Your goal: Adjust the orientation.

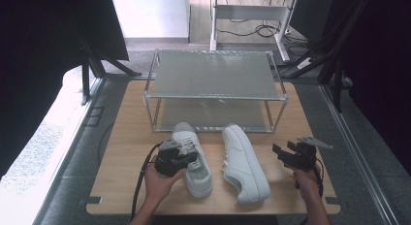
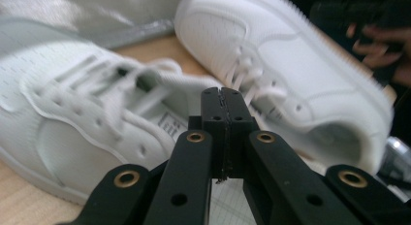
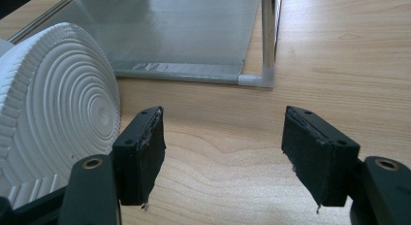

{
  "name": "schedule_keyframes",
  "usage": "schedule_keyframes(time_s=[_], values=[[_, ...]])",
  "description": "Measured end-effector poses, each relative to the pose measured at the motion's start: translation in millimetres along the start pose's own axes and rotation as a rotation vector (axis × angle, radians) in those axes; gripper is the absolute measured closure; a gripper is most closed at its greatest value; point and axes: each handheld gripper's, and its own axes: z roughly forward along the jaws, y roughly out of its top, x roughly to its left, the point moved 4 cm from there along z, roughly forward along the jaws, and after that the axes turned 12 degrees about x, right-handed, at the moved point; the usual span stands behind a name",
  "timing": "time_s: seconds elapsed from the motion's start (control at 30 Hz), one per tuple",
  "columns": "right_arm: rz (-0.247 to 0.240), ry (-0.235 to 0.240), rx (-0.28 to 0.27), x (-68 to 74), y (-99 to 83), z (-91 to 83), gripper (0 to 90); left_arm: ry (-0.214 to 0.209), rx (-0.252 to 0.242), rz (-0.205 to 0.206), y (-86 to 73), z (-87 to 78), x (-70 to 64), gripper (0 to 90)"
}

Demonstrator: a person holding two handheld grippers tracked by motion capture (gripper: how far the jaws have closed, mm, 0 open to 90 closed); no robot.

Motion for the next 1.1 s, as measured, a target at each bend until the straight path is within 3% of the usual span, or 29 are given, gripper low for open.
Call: schedule_keyframes(time_s=[0.03,0.1,0.23,0.43,0.5,0.63,1.1], values=[[-0.002,0.000,0.001,0.2,-0.1,0.0,32.7,0.033,0.014,0.009,-3.3,3.7,0.7,90.0],[-0.005,0.000,0.000,0.2,0.0,-0.3,32.6,0.048,0.018,0.012,-4.7,4.3,2.2,90.0],[-0.005,-0.001,-0.006,0.0,0.7,-1.4,32.6,0.036,0.021,0.013,-6.7,4.1,2.8,90.0],[-0.007,-0.002,-0.001,0.6,0.5,-1.7,32.6,0.050,0.098,0.036,-14.3,21.0,-3.1,90.0],[-0.009,-0.001,-0.006,0.7,0.5,-2.1,32.6,0.046,0.100,0.031,-13.7,20.4,-2.8,90.0],[-0.003,-0.009,-0.005,-1.3,0.2,-2.1,32.6,-0.002,0.101,0.007,-13.8,16.1,2.6,90.0],[0.006,0.008,-0.026,-5.3,0.4,-9.5,32.6,0.012,0.075,-0.067,-31.1,-5.8,20.9,90.0]])
